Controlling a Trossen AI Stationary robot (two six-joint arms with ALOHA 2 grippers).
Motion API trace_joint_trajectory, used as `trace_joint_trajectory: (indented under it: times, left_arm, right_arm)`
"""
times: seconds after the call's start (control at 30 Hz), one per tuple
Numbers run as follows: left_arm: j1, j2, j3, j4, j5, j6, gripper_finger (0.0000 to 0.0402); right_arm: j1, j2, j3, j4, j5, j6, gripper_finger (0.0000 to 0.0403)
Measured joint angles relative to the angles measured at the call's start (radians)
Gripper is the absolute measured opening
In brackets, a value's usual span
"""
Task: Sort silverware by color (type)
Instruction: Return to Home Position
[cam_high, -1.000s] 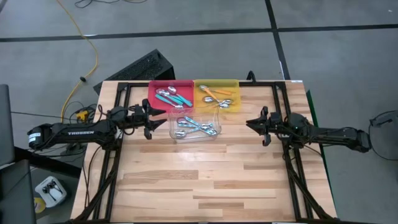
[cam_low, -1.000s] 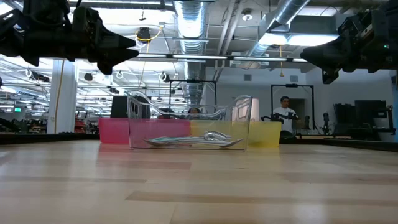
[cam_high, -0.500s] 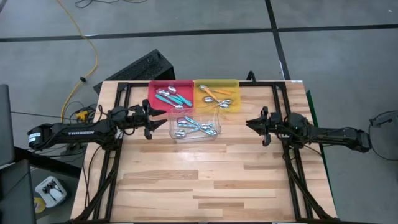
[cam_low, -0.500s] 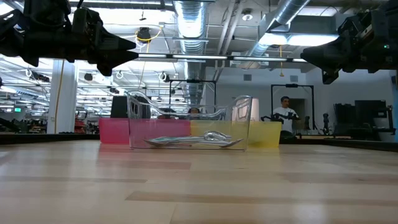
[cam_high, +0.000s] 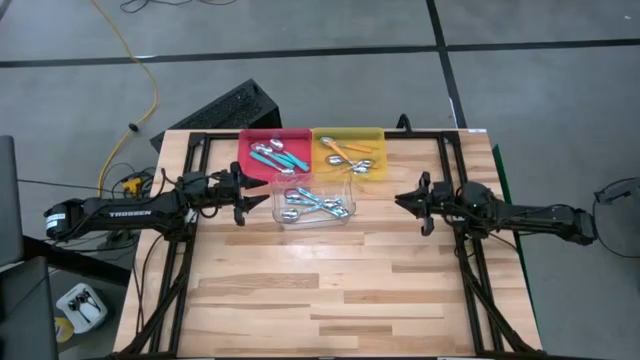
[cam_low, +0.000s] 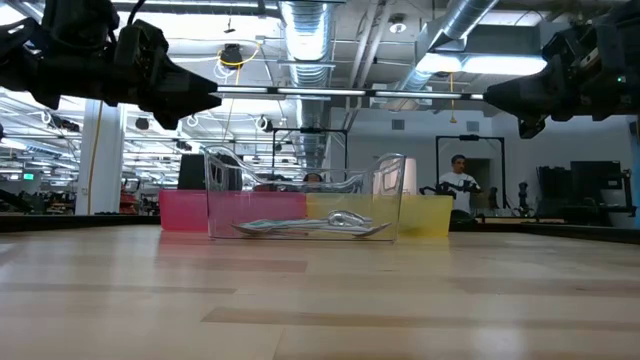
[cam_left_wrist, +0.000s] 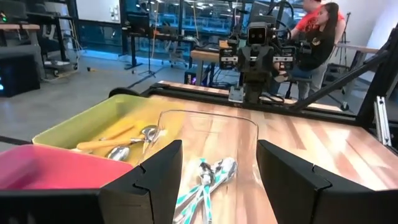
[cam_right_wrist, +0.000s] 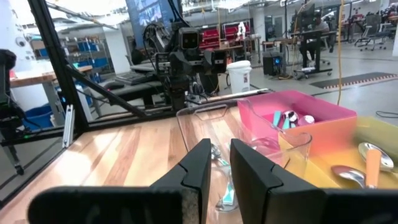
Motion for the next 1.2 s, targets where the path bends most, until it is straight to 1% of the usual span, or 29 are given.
trace_joint_trajectory:
  times: [0.07, 0.2, 0.43, 0.53, 0.6, 0.73, 0.87, 1.0, 1.2]
  left_arm:
    - [0.000, 0.000, 0.000, 0.003, -0.017, 0.003, 0.0192]
    - [0.000, 0.000, 0.000, 0.002, -0.086, 0.006, 0.0192]
    - [-0.004, 0.001, 0.000, -0.006, -0.085, 0.005, 0.0192]
    - [-0.021, 0.011, -0.006, -0.016, -0.086, 0.033, 0.0192]
    - [-0.033, 0.017, -0.033, 0.024, -0.092, 0.039, 0.0192]
    - [-0.054, 0.028, -0.125, 0.171, -0.135, -0.017, 0.0192]
    - [-0.061, 0.028, -0.127, 0.121, -0.189, -0.025, 0.0192]
    - [-0.061, 0.026, -0.127, 0.124, -0.192, -0.024, 0.0192]
    - [-0.061, 0.027, -0.127, 0.104, -0.192, -0.025, 0.0192]
  right_arm:
    - [0.000, 0.000, 0.000, -0.001, 0.006, -0.001, 0.0087]
    - [0.000, 0.000, 0.000, -0.031, 0.041, -0.016, 0.0087]
    - [0.000, 0.000, 0.000, -0.032, 0.050, -0.028, 0.0087]
    - [-0.002, 0.001, -0.001, -0.063, 0.052, -0.037, 0.0087]
    - [-0.002, 0.001, -0.002, -0.066, 0.057, -0.044, 0.0087]
    - [-0.002, 0.001, -0.002, -0.070, 0.058, -0.053, 0.0087]
    - [-0.002, 0.001, -0.002, -0.087, 0.061, -0.077, 0.0087]
    - [-0.002, 0.001, -0.002, -0.087, 0.081, -0.096, 0.0087]
    - [-0.002, 0.001, -0.002, -0.084, 0.081, -0.085, 0.0087]
